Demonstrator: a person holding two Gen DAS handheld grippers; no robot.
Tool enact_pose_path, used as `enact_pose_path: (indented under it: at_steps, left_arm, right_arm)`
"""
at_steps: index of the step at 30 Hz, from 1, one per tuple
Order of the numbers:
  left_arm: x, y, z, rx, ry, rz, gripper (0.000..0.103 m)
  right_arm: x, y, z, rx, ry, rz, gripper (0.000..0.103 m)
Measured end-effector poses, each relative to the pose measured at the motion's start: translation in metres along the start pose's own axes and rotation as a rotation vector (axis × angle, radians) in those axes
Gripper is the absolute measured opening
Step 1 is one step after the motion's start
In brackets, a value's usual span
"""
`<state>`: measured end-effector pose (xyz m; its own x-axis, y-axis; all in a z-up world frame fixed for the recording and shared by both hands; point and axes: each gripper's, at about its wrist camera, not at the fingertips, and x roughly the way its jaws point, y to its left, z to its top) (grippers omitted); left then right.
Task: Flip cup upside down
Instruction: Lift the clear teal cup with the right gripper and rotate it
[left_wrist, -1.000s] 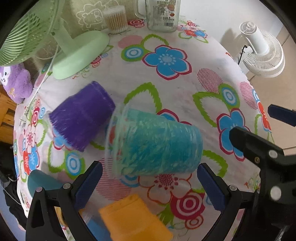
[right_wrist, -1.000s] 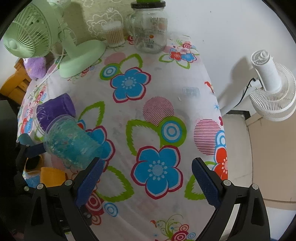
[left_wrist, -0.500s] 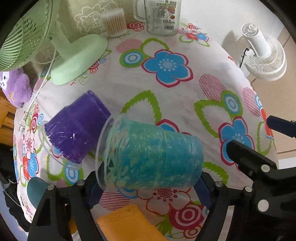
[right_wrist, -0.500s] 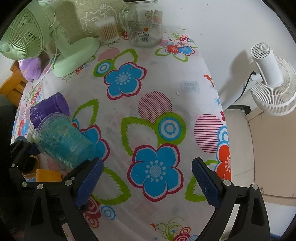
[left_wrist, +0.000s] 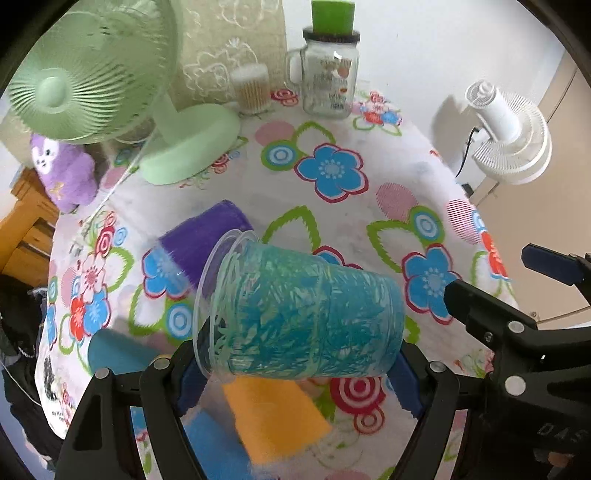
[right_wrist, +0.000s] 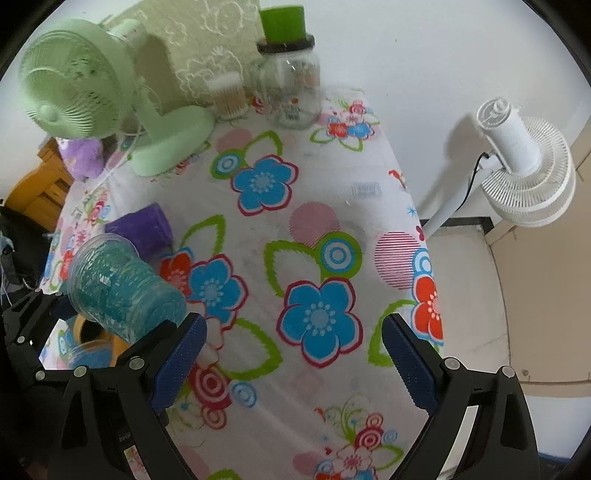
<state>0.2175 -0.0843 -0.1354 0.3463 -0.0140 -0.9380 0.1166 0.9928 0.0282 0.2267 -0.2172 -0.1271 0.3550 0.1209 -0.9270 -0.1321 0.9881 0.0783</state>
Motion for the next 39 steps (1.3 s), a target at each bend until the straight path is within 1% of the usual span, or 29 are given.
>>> enact_pose_path:
  at_steps: [7, 12, 20, 23, 27, 29, 30, 32, 36, 39]
  left_arm:
    - [-0.036, 0.002, -0.035, 0.015, -0.049, -0.024, 0.083]
    - [-0.057, 0.004, -0.066, 0.066, -0.057, -0.078, 0.083]
    - [-0.075, 0.007, -0.108, 0.144, -0.065, -0.105, 0.083]
    - [-0.079, 0.004, -0.122, 0.2, -0.073, -0.125, 0.084]
    - [-0.081, -0.004, -0.136, 0.283, -0.083, -0.127, 0.084]
    - [-0.079, -0.009, -0.142, 0.323, -0.087, -0.13, 0.084]
    - [-0.075, -0.013, -0.145, 0.352, -0.089, -0.136, 0.084]
    - [-0.068, -0.017, -0.15, 0.38, -0.081, -0.138, 0.084]
    - [-0.051, -0.028, -0.158, 0.425, -0.058, -0.174, 0.084]
    - [-0.039, -0.037, -0.163, 0.471, -0.057, -0.181, 0.084]
  right_arm:
    - [-0.039, 0.021, -0.034, -0.023, -0.045, -0.01, 0.097]
    - [-0.059, 0.035, -0.062, -0.049, -0.07, -0.019, 0.097]
    - [-0.078, 0.05, -0.105, -0.066, -0.108, -0.005, 0.097]
    - [-0.082, 0.053, -0.121, -0.059, -0.116, 0.009, 0.097]
    - [-0.083, 0.052, -0.137, -0.055, -0.115, 0.035, 0.097]
    - [-0.082, 0.05, -0.143, -0.068, -0.12, 0.03, 0.097]
    - [-0.081, 0.048, -0.145, -0.073, -0.121, 0.028, 0.097]
    - [-0.078, 0.044, -0.149, -0.078, -0.117, 0.024, 0.097]
    - [-0.068, 0.032, -0.158, -0.086, -0.117, 0.035, 0.097]
    - [-0.058, 0.025, -0.163, -0.087, -0.109, 0.019, 0.097]
